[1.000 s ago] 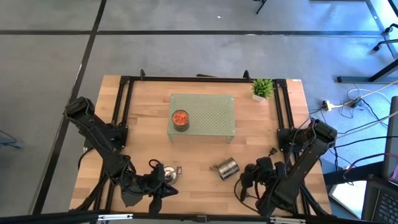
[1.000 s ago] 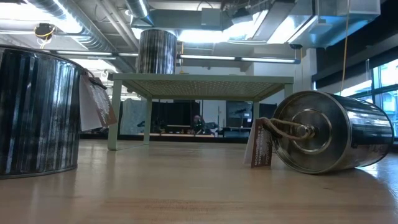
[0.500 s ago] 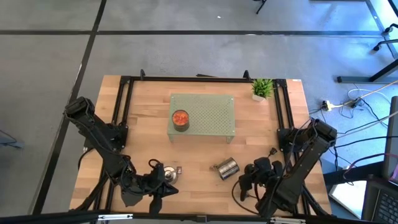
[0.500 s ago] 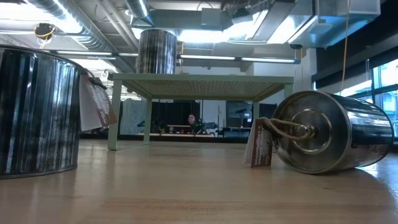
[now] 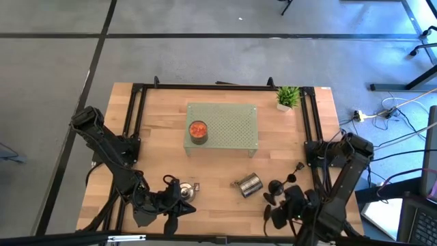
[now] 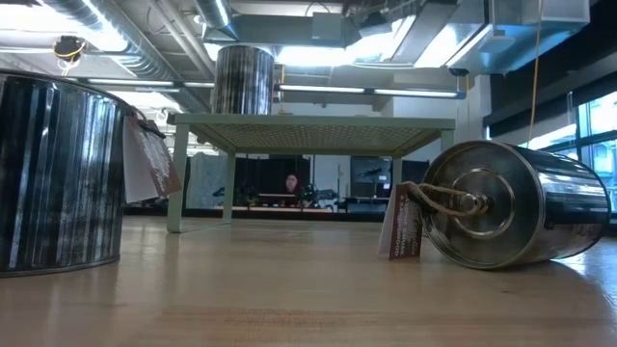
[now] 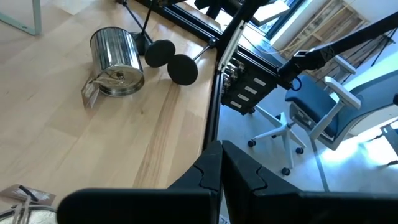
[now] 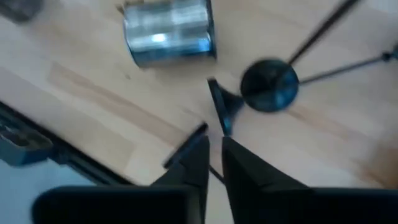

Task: Pick & Place candle stick holders
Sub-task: Put the top candle holder on the shelf

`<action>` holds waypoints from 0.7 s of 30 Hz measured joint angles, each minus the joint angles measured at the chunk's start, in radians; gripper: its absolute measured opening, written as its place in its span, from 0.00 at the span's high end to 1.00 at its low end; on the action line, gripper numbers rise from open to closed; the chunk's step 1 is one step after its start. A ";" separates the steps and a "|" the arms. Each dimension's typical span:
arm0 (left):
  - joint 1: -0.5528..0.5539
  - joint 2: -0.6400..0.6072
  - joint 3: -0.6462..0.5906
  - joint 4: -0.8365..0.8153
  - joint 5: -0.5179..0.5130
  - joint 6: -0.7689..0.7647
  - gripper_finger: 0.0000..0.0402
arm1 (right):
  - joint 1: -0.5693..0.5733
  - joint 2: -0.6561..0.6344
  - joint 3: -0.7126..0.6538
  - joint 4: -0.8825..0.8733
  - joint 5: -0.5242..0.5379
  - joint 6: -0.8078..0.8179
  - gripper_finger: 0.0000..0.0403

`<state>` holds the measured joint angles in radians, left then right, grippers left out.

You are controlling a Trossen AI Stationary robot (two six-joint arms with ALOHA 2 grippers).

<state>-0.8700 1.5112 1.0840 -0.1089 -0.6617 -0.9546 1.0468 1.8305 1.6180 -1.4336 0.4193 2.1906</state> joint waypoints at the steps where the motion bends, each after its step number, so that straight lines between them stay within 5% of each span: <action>1: 0.000 0.000 0.000 0.000 0.000 0.003 1.00 | 0.005 0.000 0.000 -0.004 -0.018 0.004 0.85; 13: 0.000 0.000 0.000 0.000 0.000 0.008 1.00 | 0.006 0.004 -0.055 -0.137 -0.058 0.161 0.43; 21: 0.000 0.000 0.000 0.002 0.001 -0.010 1.00 | -0.025 0.002 -0.142 -0.103 -0.050 0.169 0.37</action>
<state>-0.8703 1.5112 1.0840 -0.1066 -0.6609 -0.9642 1.0221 1.8324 1.4764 -1.5361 0.3695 2.3600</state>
